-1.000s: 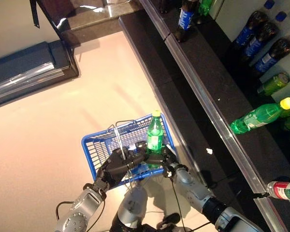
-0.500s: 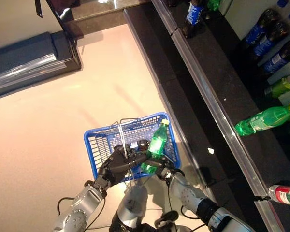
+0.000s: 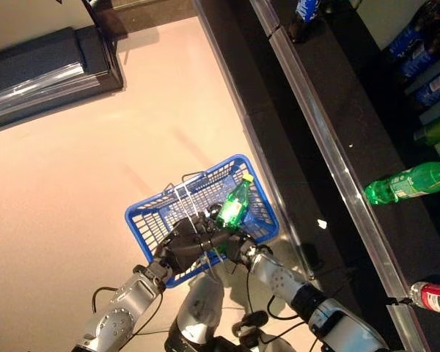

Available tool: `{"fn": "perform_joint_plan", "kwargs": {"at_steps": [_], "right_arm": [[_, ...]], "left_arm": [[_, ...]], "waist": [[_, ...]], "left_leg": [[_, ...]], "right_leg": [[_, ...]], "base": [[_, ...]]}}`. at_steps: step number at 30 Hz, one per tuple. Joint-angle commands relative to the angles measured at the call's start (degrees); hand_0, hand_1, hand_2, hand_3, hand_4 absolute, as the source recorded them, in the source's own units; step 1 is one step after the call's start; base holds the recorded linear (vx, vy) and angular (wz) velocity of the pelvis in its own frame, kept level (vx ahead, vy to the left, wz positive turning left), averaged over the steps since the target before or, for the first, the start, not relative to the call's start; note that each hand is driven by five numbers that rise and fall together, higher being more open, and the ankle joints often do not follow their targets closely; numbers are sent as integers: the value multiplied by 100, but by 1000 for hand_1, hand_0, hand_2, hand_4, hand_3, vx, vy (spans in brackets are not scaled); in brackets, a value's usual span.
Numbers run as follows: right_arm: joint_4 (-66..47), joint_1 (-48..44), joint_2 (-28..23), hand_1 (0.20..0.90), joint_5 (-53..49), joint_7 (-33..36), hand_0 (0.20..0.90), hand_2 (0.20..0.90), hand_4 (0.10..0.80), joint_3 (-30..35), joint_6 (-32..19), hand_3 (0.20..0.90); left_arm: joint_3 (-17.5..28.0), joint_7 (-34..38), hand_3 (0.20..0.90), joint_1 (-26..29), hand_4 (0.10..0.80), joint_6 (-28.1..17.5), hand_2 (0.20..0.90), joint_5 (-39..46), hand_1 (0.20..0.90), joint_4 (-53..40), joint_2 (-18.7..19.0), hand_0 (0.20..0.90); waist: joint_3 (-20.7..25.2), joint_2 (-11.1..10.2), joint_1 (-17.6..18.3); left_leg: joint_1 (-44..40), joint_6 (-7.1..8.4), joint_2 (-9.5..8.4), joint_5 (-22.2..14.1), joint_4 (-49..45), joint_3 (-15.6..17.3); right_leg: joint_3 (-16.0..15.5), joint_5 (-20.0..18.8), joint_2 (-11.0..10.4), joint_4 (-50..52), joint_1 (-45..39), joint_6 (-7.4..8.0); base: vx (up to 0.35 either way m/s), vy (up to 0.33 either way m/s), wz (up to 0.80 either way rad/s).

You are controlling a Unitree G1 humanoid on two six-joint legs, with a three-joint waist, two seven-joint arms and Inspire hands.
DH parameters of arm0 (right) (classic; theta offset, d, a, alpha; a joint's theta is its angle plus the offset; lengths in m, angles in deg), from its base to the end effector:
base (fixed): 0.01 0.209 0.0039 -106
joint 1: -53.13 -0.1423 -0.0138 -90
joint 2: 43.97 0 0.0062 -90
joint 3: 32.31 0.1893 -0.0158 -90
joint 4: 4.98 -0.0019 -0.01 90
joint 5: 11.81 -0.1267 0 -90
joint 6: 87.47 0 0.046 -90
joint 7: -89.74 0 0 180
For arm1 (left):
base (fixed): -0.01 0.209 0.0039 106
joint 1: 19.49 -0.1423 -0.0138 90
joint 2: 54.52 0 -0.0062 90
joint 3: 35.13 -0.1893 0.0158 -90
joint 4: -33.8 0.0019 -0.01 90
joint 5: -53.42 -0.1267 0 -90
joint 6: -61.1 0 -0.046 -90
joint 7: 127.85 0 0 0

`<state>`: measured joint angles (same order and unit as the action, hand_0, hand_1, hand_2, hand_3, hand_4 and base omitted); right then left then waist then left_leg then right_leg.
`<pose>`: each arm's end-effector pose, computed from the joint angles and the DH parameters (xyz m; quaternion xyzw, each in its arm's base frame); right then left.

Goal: Pick up the drink and place into the basket.

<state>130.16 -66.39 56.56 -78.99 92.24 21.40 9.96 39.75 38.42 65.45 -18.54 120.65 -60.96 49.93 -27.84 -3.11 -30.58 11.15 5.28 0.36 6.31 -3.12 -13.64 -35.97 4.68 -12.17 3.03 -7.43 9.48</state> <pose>0.2476 -0.0735 -0.0032 0.2814 0.3378 0.1573 0.8843 0.1651 0.1983 0.0337 -0.3342 0.1530 -0.2307 0.9009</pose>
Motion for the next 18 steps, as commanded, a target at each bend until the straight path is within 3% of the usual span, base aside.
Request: {"fn": "perform_joint_plan", "kwargs": {"at_steps": [1, 11, 12, 13, 14, 15, 18], "right_arm": [[-10, -496, 642, 300, 491, -467, 300, 300, 100, -285, 225, 200], [910, -1013, 682, 300, 537, -455, 300, 300, 100, -126, 493, 200], [1004, -1023, 680, 500, 583, -466, 500, 500, 333, -120, 539, 433], [1017, -1024, 680, 554, 596, -465, 554, 554, 396, -120, 551, 496], [1114, -1027, 672, 785, 681, -495, 785, 785, 665, -104, 557, 765], [1185, -1037, 661, 900, 750, -474, 900, 900, 800, -78, 594, 900], [1404, -1063, 658, 900, 689, -353, 900, 900, 800, 7, 597, 900]], "left_arm": [[-290, -1594, 200, 702, 100, -512, 300, 810, 300, -2732, -428, 300], [-503, -1324, 200, 968, 100, -405, 300, 876, 300, -2708, -363, 300], [-523, -1293, 200, 994, 100, -416, 300, 872, 300, -2688, -377, 300], [-528, -1286, 200, 998, 100, -420, 300, 869, 300, -2685, -379, 300], [-522, -1255, 200, 1016, 100, -417, 300, 877, 300, -2703, -371, 300], [-530, -1219, 200, 1034, 100, -413, 300, 872, 300, -2719, -382, 300], [-554, -1115, 200, 1125, 100, -402, 300, 884, 300, -2717, -412, 300]], "waist": [[500, 205, -12], [510, 158, -88], [507, 164, -82], [506, 165, -81], [496, 172, -80], [486, 176, -75], [464, 179, -56]], "left_leg": [[-110, -218, -169, -359, -157, -24], [-151, -226, -142, -376, -171, -43], [-153, -230, -138, -380, -174, -34], [-153, -231, -138, -381, -175, -33], [-147, -235, -135, -384, -177, -22], [-142, -238, -132, -386, -177, -16], [-128, -243, -126, -376, -163, 6]], "right_leg": [[319, -317, 22, 551, 521, -271], [266, -320, 14, 636, 503, -260], [269, -319, 7, 651, 511, -257], [269, -319, 5, 654, 512, -256], [266, -315, 1, 664, 520, -254], [262, -314, -3, 676, 529, -252], [269, -321, -11, 692, 557, -237]], "base": [[66, -19, 2], [53, -8, 7], [0, 0, 0], [0, 0, 0], [0, 0, 0], [0, 0, 0], [9, -4, 2]]}}
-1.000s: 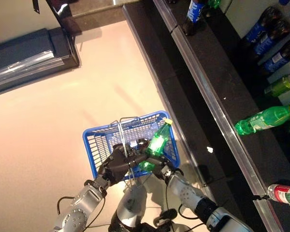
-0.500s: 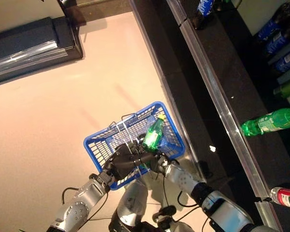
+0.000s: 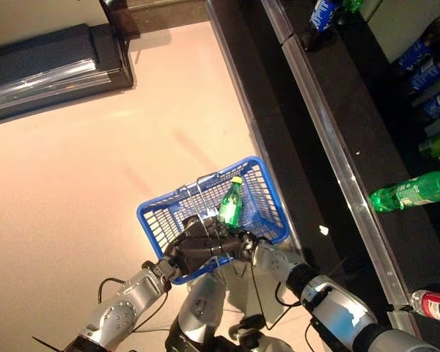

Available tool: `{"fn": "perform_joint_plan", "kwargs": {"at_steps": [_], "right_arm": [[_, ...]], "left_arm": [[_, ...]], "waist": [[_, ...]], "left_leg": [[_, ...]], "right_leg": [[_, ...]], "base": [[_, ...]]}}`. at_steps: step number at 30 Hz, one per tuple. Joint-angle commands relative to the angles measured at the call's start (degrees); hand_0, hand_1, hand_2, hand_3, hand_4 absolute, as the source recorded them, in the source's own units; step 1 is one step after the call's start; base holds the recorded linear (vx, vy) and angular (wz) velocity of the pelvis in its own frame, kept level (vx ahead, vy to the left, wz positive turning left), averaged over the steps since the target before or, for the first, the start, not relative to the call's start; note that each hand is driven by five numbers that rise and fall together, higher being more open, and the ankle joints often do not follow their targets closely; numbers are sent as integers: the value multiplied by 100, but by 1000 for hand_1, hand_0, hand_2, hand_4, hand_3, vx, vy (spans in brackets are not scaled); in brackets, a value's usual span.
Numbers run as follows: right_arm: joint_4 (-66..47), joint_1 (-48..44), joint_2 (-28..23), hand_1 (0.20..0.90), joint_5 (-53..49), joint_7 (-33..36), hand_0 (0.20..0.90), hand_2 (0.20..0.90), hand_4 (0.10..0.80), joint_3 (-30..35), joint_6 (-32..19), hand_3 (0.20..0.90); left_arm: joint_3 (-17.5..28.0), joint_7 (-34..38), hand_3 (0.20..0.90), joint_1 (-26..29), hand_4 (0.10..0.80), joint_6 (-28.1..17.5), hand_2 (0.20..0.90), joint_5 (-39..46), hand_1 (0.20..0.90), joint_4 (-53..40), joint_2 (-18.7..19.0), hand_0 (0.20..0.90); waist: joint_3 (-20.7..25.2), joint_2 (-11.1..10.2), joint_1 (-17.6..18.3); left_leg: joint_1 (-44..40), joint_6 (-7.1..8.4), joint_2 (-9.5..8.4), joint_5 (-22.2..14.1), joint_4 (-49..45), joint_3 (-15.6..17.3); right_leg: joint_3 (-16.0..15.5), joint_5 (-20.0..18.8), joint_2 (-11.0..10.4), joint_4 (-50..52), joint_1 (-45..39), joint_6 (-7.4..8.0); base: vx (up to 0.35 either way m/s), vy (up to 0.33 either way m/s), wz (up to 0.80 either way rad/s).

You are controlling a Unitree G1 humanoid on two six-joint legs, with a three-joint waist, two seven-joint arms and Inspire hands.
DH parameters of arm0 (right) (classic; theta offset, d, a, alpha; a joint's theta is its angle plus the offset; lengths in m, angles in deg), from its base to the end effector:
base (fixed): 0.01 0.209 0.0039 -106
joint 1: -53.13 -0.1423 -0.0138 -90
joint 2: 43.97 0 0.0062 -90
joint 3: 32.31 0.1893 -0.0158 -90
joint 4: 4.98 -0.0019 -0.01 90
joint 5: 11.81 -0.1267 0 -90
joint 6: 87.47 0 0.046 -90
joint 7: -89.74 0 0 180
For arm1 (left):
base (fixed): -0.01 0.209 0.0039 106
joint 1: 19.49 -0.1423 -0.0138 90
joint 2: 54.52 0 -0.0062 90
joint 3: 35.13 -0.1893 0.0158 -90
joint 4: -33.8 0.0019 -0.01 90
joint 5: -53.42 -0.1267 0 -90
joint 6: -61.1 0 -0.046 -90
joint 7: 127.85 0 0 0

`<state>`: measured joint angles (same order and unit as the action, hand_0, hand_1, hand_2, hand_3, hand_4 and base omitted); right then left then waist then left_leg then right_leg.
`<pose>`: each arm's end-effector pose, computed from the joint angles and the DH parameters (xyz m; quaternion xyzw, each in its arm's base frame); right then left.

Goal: Pick up the drink and place into the basket.

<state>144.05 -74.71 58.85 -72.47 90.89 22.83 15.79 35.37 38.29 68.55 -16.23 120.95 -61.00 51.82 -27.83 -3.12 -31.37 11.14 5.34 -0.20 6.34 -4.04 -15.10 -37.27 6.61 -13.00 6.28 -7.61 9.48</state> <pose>0.2669 -0.0764 -0.0016 0.1954 0.3898 0.1449 0.8882 0.1712 0.1895 0.0359 -0.3152 0.1827 -0.2736 0.8902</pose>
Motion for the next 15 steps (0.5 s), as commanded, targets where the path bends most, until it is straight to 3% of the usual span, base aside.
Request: {"fn": "perform_joint_plan", "kwargs": {"at_steps": [1, 15], "right_arm": [[63, -238, 429, 900, -21, -233, 900, 900, 800, -89, 33, 900], [34, -234, 406, 900, -866, -320, 900, 900, 800, 369, -346, 900]], "left_arm": [[-109, -1077, 200, 828, 100, -620, 300, 863, 300, -2732, -606, 300], [-61, -959, 200, 910, 100, -571, 300, 919, 300, -2728, -621, 300]], "waist": [[456, 180, 24], [387, 201, 118]], "left_leg": [[-126, -249, -67, -380, -73, 155], [-120, -256, -24, -415, -109, 246]], "right_leg": [[401, -517, 70, 369, 576, -232], [414, -519, 21, 495, 666, -184]], "base": [[0, 0, 0], [0, 0, 0]]}}
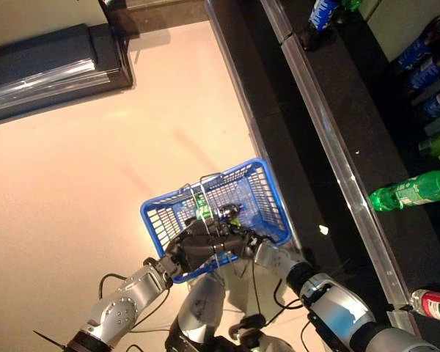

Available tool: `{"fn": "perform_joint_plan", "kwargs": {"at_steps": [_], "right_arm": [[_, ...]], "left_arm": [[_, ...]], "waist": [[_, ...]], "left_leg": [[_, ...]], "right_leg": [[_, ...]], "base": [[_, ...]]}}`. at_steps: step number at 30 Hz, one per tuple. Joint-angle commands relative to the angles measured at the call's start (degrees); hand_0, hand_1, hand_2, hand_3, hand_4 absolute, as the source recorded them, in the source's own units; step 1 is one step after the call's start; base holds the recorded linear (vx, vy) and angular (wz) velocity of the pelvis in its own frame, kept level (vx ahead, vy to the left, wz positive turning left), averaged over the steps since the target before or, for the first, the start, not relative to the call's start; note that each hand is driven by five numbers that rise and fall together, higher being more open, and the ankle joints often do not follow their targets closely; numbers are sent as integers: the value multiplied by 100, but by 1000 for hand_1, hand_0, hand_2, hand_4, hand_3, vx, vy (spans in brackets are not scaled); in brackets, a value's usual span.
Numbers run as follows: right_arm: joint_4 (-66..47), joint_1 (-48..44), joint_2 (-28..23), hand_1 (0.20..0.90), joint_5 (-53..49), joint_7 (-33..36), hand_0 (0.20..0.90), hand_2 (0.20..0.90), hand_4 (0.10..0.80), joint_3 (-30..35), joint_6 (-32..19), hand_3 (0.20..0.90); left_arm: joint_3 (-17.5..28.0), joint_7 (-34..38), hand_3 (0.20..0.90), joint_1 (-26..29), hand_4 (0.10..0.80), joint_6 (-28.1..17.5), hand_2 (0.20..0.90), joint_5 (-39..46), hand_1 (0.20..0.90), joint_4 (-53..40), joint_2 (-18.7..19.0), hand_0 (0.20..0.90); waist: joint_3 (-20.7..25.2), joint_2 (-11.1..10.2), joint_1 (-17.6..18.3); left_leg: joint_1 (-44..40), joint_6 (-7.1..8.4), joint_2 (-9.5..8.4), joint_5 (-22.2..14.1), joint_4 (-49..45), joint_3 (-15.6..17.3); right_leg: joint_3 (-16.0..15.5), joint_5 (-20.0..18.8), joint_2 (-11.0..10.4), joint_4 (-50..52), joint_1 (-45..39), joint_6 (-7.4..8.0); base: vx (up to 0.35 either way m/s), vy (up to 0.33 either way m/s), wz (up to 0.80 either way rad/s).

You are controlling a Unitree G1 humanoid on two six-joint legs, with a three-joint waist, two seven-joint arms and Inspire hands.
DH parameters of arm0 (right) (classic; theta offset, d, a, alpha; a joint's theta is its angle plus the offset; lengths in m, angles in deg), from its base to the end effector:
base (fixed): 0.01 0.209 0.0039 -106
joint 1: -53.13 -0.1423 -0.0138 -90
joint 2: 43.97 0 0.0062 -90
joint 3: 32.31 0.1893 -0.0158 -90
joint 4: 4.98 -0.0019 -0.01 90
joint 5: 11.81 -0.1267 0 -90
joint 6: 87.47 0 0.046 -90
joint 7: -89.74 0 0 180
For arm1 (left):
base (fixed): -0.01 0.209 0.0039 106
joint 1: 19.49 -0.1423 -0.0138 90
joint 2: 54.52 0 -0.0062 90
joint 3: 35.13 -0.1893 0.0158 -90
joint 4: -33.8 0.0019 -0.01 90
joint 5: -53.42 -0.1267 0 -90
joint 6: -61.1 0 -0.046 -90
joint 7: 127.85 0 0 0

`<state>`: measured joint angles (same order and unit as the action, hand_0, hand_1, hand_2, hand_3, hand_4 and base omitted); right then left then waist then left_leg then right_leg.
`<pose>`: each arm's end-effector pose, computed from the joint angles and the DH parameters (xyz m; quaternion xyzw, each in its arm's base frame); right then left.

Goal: Pick up the drink and place into the basket.

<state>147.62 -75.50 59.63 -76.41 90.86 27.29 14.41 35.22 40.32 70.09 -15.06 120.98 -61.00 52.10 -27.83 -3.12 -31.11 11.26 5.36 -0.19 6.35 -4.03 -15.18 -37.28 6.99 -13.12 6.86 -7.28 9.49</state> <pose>0.2706 -0.0817 -0.0020 0.2571 0.3880 0.1034 0.8790 0.1764 0.1883 0.0396 -0.3051 0.1890 -0.2682 0.8940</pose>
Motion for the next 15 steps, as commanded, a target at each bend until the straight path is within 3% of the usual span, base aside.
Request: {"fn": "perform_joint_plan", "kwargs": {"at_steps": [1, 12, 15], "right_arm": [[-401, -144, 324, 900, -534, -311, 900, 900, 800, -51, -259, 900], [-1220, 266, -60, 900, -637, -493, 900, 900, 800, 78, -622, 900], [-1974, 703, -337, 900, -527, -659, 900, 900, 800, 26, -848, 900]], "left_arm": [[-35, -1181, 200, 747, 100, -681, 300, 909, 300, -2714, -650, 300], [209, -1429, 200, 477, 100, -617, 300, 920, 300, -2636, -605, 300], [351, -1583, 200, 271, 100, -632, 300, 852, 300, -2601, -595, 300]], "waist": [[379, 211, 107], [362, 209, 257], [360, 147, 364]], "left_leg": [[-140, -261, -21, -420, -108, 270], [-165, -262, 24, -434, -95, 420], [-170, -250, 63, -442, -81, 502]], "right_leg": [[423, -552, 22, 455, 643, -181], [476, -545, -27, 499, 695, -152], [523, -572, -6, 448, 710, -133]], "base": [[0, 0, 0], [0, 0, 0], [-45, -9, -1]]}}
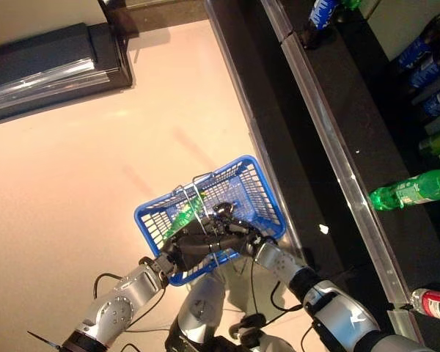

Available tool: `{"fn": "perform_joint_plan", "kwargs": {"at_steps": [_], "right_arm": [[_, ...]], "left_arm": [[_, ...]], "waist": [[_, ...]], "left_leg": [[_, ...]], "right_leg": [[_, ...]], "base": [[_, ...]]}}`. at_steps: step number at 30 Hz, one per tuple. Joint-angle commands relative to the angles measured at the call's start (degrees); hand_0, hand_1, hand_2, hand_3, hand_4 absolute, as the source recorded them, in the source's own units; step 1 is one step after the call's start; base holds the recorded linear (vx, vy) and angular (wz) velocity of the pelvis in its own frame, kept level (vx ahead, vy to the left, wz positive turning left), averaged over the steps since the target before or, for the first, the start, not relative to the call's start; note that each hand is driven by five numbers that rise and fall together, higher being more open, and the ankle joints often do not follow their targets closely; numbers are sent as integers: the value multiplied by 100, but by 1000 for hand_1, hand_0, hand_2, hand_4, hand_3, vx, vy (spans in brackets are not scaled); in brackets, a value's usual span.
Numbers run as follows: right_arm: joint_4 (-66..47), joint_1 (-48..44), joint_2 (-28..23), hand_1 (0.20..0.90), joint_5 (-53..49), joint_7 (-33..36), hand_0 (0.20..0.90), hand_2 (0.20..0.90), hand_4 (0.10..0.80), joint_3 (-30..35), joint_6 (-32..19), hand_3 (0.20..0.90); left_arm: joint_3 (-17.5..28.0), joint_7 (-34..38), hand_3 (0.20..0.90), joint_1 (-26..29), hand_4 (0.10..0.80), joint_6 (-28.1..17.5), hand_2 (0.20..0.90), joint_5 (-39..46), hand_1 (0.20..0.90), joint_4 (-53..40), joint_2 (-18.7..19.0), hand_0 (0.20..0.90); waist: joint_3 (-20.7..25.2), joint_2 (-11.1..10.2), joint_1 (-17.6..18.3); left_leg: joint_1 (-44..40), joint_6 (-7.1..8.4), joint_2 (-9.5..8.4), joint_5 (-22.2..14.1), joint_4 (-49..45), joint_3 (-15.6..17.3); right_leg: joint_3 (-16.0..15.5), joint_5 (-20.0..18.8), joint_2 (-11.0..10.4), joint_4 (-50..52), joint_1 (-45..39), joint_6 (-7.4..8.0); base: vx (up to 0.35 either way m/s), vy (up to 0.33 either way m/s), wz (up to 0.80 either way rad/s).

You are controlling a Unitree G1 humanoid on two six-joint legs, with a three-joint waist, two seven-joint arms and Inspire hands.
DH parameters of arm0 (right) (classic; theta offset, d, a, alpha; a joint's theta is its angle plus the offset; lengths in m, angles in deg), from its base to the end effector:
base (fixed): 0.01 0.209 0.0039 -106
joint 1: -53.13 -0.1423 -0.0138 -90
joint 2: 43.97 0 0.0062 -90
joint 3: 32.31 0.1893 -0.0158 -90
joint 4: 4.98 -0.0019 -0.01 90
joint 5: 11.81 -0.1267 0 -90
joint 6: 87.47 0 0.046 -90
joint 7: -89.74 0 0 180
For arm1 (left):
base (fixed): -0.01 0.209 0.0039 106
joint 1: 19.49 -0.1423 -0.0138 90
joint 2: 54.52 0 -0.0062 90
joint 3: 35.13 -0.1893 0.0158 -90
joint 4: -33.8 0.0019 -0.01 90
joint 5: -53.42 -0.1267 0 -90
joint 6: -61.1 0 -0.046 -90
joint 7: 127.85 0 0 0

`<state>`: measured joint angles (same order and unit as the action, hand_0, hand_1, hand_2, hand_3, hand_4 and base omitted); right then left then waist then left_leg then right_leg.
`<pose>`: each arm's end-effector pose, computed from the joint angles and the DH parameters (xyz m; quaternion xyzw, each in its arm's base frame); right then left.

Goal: Pick up the drink and place into the basket.

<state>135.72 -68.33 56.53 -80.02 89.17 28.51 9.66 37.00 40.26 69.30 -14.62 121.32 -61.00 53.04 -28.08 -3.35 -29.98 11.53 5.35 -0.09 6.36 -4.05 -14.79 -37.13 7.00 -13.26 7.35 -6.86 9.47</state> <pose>0.2603 -0.0917 -0.0027 0.3270 0.3223 0.1156 0.8808 0.1754 0.1965 0.0408 -0.3025 0.1884 -0.2552 0.8988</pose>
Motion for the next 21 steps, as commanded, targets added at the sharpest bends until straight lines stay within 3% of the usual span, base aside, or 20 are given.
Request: {"fn": "perform_joint_plan", "kwargs": {"at_steps": [1, 12, 21], "right_arm": [[-1072, 189, -134, 900, -128, -579, 900, 900, 800, -95, -454, 900], [-3087, 2151, -819, 900, 121, -1558, 900, 900, 800, 425, -1007, 900], [-3719, 2945, -996, 900, 397, -2173, 900, 900, 800, 586, -985, 900]], "left_arm": [[232, -1658, 200, 251, 100, -702, 300, 767, 300, -2586, -688, 300], [615, -2288, 200, -638, 100, -1044, 300, 410, 300, -2281, -762, 300], [701, -1990, 200, -1035, 100, -1582, 300, 59, 300, -1683, -758, 300]], "waist": [[389, 146, 294], [570, -44, 743], [935, -191, 1032]], "left_leg": [[-216, -245, 78, -445, -51, 490], [-336, -278, 207, -337, 137, 781], [-676, -208, 332, -324, 420, 1025]], "right_leg": [[526, -584, 20, 373, 670, -124], [714, -811, 127, 78, 694, -113], [952, -913, 270, -250, 522, -56]], "base": [[-56, -23, -5], [-64, -5, -9], [-25, -30, -13]]}}
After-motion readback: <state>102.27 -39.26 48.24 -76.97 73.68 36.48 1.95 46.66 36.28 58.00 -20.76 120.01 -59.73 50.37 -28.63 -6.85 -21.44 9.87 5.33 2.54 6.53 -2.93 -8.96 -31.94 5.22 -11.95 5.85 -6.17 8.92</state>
